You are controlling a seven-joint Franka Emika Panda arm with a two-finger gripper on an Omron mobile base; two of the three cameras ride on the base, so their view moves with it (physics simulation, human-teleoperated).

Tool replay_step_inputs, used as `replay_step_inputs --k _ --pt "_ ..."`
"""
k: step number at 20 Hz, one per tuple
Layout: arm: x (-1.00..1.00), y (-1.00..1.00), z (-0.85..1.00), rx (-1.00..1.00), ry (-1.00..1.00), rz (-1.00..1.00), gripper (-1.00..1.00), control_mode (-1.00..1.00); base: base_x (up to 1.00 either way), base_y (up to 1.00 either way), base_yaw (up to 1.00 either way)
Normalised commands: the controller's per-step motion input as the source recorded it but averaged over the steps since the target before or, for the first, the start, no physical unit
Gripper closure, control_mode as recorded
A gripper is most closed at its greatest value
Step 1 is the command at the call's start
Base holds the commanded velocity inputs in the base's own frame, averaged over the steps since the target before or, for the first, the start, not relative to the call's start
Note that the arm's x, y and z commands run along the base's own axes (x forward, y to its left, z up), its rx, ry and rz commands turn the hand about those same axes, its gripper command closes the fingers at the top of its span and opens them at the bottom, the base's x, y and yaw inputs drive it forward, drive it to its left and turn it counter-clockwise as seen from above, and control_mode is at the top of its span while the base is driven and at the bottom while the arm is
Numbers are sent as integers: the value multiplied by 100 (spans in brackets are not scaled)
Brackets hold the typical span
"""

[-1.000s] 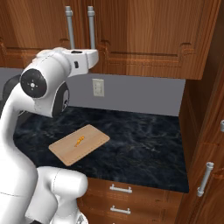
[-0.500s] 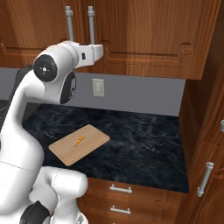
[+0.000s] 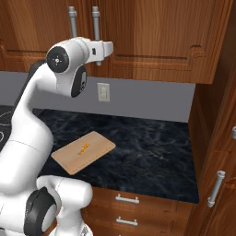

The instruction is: Open the cabinet, retrieve the rolling pin, and place it next to the meat on the cutting board to prepare for tenderizing.

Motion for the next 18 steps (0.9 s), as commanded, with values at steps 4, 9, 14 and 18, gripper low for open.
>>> replay_step_inputs --k 4,9,14,18 --pt "46 0 0 0 0 0 -100 -100 0 0 0" --pt "47 0 0 0 0 0 -100 -100 0 0 0" --pt "50 0 0 0 2 0 -100 -100 0 0 0" --pt "51 0 -1 0 5 0 100 -100 0 0 0"
